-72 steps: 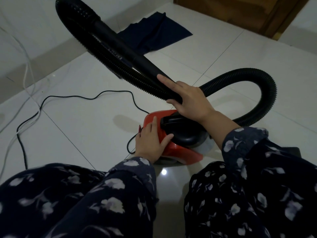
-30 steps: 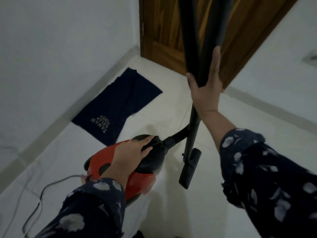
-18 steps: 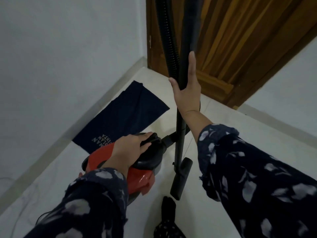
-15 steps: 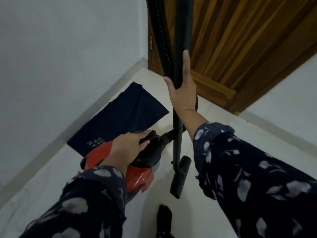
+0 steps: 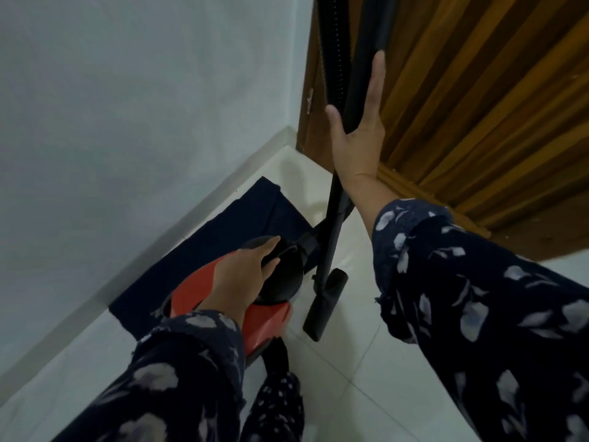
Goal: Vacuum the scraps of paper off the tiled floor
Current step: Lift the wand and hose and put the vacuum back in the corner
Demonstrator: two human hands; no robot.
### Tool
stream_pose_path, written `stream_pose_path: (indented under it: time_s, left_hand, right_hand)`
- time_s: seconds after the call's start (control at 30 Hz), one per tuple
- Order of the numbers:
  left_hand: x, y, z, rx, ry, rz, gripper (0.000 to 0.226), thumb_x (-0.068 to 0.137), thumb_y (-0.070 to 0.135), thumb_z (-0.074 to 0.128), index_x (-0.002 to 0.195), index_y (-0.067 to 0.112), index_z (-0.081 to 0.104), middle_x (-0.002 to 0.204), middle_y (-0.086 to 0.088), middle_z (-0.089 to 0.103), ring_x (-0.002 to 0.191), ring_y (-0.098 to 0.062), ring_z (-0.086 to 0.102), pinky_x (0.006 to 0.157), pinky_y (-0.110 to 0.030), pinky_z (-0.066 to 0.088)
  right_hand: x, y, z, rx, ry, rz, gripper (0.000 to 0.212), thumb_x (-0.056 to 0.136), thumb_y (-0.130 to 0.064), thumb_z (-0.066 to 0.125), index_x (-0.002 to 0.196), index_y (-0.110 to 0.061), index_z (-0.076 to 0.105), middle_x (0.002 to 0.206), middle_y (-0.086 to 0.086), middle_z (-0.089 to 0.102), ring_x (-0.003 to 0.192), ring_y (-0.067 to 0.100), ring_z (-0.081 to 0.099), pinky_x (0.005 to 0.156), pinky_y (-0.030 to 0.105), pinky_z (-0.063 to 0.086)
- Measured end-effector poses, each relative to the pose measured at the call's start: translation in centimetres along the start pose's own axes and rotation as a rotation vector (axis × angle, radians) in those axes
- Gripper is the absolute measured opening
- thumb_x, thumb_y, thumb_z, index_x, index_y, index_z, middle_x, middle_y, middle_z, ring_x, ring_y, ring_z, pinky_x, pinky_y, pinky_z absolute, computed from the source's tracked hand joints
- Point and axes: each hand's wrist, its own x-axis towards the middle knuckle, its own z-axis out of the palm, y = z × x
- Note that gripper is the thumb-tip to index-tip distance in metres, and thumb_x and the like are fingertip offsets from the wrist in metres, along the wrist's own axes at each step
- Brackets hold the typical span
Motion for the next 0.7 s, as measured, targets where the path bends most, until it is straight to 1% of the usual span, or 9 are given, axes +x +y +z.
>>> stream_pose_path:
  time_s: [0.1, 0.17, 0.23, 0.33, 0.4, 0.5, 0.57, 0.63, 0.7]
  left_hand:
    - [4.6, -1.1, -0.3, -0.027, -0.018, -0.041, 0.054, 0.103, 0.046, 0.038, 0.154, 0.044, 0.022, 0.119, -0.002, 0.068, 0.102, -0.023, 0.066, 0.080, -0.034, 0.055]
    - [7.8, -1.9, -0.4, -0.030, -0.005, -0.062, 0.054, 0.104, 0.045, 0.038, 0.155, 0.045, 0.021, 0.121, -0.001, 0.067, 0.103, -0.022, 0.066, 0.079, -0.034, 0.055]
    - [10.9, -2.7, -0.6, -0.048, 0.017, -0.086, 0.053, 0.104, 0.045, 0.037, 0.154, 0.046, 0.020, 0.122, 0.000, 0.067, 0.104, -0.021, 0.066, 0.079, -0.033, 0.056]
    - [15.3, -3.9, -0.7, -0.078, 0.046, -0.115, 0.052, 0.104, 0.044, 0.037, 0.154, 0.047, 0.019, 0.123, 0.002, 0.066, 0.106, -0.019, 0.065, 0.079, -0.031, 0.054]
    - [18.4, -4.4, -0.4, -0.102, 0.067, -0.131, 0.052, 0.105, 0.043, 0.036, 0.154, 0.046, 0.019, 0.121, 0.001, 0.066, 0.105, -0.018, 0.064, 0.078, -0.029, 0.052]
    - [23.2, -4.8, 0.6, -0.106, 0.118, -0.152, 0.052, 0.105, 0.040, 0.038, 0.154, 0.044, 0.021, 0.120, -0.002, 0.067, 0.104, -0.021, 0.064, 0.077, -0.031, 0.051]
    - [26.4, -5.1, 1.3, -0.113, 0.142, -0.167, 0.052, 0.105, 0.039, 0.039, 0.154, 0.044, 0.024, 0.120, -0.005, 0.067, 0.104, -0.025, 0.064, 0.077, -0.033, 0.050]
    - [29.3, -5.4, 2.4, -0.132, 0.169, -0.166, 0.052, 0.105, 0.036, 0.040, 0.154, 0.043, 0.024, 0.120, -0.008, 0.067, 0.106, -0.028, 0.063, 0.077, -0.033, 0.048]
    - [32.1, -5.9, 3.6, -0.177, 0.181, -0.155, 0.053, 0.105, 0.034, 0.041, 0.154, 0.042, 0.025, 0.123, -0.008, 0.066, 0.109, -0.029, 0.061, 0.081, -0.033, 0.047]
  right_hand:
    - [4.0, 2.2, 3.3, 0.001, 0.008, 0.063, 0.083, 0.097, -0.021, 0.052, 0.137, -0.063, -0.007, 0.158, -0.002, 0.012, 0.143, 0.023, 0.030, 0.115, 0.047, 0.032]
    - [6.2, 4.0, 5.7, 0.036, -0.021, 0.101, 0.077, 0.095, -0.017, 0.054, 0.147, -0.044, 0.004, 0.159, -0.001, 0.014, 0.144, 0.021, 0.028, 0.117, 0.046, 0.030]
    - [8.2, 5.6, 8.2, 0.049, -0.034, 0.115, 0.074, 0.095, -0.015, 0.055, 0.149, -0.027, 0.006, 0.159, 0.001, 0.019, 0.143, 0.016, 0.028, 0.119, 0.041, 0.026]
    - [10.5, 8.1, 11.9, 0.056, -0.035, 0.109, 0.073, 0.095, -0.016, 0.056, 0.151, -0.021, 0.009, 0.158, 0.003, 0.022, 0.135, 0.002, 0.025, 0.118, 0.031, 0.023]
    - [12.1, 10.0, 14.1, 0.059, -0.025, 0.084, 0.073, 0.095, -0.017, 0.056, 0.150, -0.024, 0.008, 0.158, 0.003, 0.021, 0.135, 0.002, 0.024, 0.118, 0.032, 0.025]
    - [14.4, 12.5, 16.9, 0.086, -0.028, 0.029, 0.073, 0.094, -0.016, 0.055, 0.145, -0.030, 0.004, 0.159, 0.004, 0.018, 0.142, 0.019, 0.030, 0.118, 0.041, 0.028]
    - [15.5, 14.1, 18.3, 0.112, 0.001, -0.047, 0.078, 0.094, -0.016, 0.054, 0.145, -0.046, 0.003, 0.159, 0.003, 0.014, 0.143, 0.023, 0.030, 0.118, 0.042, 0.029]
    - [16.2, 15.7, 19.5, 0.128, 0.053, -0.107, 0.089, 0.094, -0.017, 0.054, 0.135, -0.066, -0.008, 0.157, 0.000, 0.012, 0.143, 0.022, 0.030, 0.117, 0.041, 0.031]
    - [16.7, 17.4, 20.7, 0.149, 0.096, -0.132, 0.092, 0.094, -0.016, 0.054, 0.129, -0.070, -0.013, 0.158, 0.005, 0.014, 0.143, 0.020, 0.030, 0.116, 0.041, 0.032]
